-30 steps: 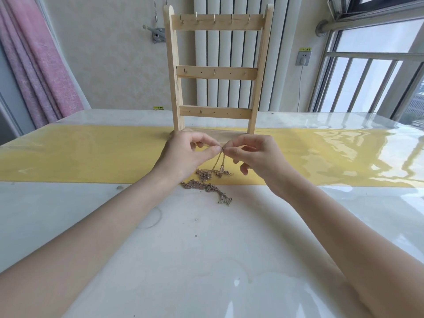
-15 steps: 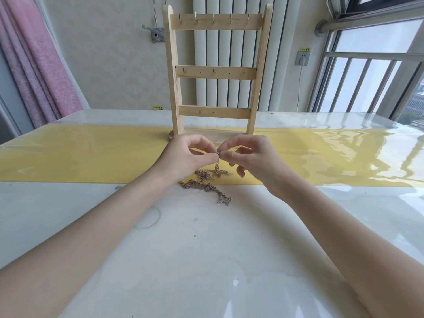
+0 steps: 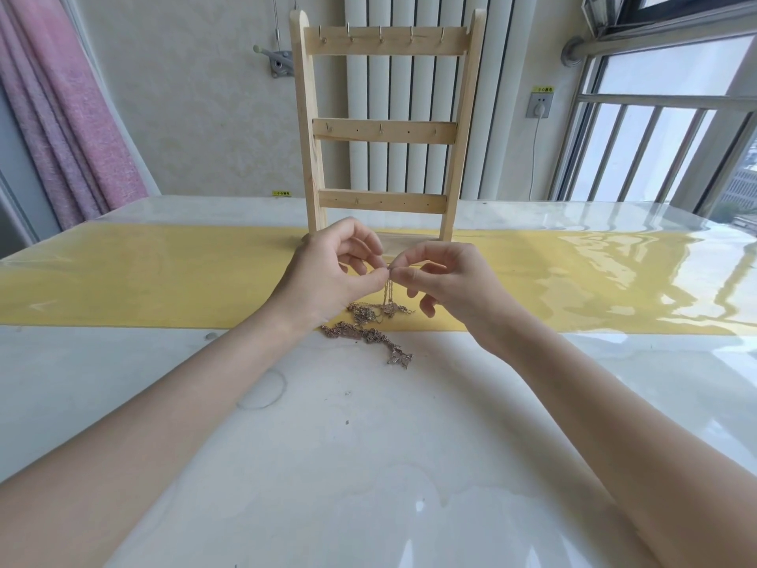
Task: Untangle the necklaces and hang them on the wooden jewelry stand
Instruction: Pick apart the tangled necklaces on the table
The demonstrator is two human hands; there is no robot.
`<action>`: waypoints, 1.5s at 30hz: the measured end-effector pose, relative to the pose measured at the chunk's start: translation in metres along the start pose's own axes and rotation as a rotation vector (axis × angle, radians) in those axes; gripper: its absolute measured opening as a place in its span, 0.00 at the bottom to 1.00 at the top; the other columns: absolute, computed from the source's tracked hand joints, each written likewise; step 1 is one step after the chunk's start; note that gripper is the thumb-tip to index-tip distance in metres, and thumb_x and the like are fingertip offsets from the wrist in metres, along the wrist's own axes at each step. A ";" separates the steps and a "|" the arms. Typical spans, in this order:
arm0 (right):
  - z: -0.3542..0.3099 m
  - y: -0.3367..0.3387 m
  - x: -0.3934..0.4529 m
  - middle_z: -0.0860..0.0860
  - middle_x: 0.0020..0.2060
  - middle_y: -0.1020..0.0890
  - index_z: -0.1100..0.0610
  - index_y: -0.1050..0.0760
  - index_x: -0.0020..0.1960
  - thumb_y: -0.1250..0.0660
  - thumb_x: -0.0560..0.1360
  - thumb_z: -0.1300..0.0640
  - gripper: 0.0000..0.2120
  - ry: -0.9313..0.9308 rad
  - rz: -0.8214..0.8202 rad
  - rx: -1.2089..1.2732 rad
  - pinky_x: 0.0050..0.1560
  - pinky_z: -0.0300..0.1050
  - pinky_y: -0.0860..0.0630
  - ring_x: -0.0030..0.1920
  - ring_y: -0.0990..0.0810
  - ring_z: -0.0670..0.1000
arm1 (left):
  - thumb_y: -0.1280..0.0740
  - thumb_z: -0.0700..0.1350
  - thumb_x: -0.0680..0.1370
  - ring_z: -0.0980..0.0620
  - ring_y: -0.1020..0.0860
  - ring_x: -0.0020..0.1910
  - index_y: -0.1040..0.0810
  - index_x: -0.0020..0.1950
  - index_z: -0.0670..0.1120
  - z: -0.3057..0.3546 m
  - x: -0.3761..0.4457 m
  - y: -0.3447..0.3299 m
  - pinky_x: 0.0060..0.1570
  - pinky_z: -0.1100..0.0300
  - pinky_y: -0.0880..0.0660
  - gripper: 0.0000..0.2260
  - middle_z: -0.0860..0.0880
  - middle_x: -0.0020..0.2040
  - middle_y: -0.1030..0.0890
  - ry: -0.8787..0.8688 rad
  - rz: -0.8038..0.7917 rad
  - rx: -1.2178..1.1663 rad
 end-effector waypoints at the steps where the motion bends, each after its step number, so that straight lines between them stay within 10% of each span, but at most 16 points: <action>1: 0.000 0.000 0.000 0.49 0.32 0.24 0.58 0.22 0.37 0.30 0.73 0.65 0.07 -0.001 0.000 -0.003 0.25 0.38 0.32 0.30 0.28 0.44 | 0.27 0.44 0.65 0.59 0.28 0.32 0.27 0.39 0.52 -0.001 0.000 0.000 0.38 0.64 0.29 0.10 0.55 0.35 0.20 0.003 -0.002 0.006; 11: 0.000 -0.002 0.000 0.45 0.31 0.24 0.59 0.25 0.39 0.30 0.72 0.68 0.07 -0.020 -0.034 0.076 0.26 0.38 0.31 0.31 0.27 0.46 | 0.31 0.30 0.72 0.54 0.33 0.33 0.32 0.42 0.47 -0.003 -0.002 -0.007 0.37 0.67 0.32 0.14 0.51 0.35 0.23 0.049 -0.066 -0.128; 45: 0.006 -0.010 -0.003 0.53 0.35 0.30 0.58 0.31 0.44 0.37 0.74 0.72 0.10 -0.141 -0.106 0.091 0.24 0.38 0.37 0.28 0.31 0.47 | 0.35 0.32 0.75 0.56 0.30 0.32 0.33 0.41 0.46 -0.015 -0.006 -0.024 0.33 0.68 0.30 0.12 0.49 0.37 0.27 0.183 -0.123 -0.263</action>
Point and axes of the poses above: each hand's wrist, its own x-axis towards the middle knuckle, its own y-axis out of the back of the hand, z = x × y, the point moved 10 cm from there along x, towards the middle knuckle
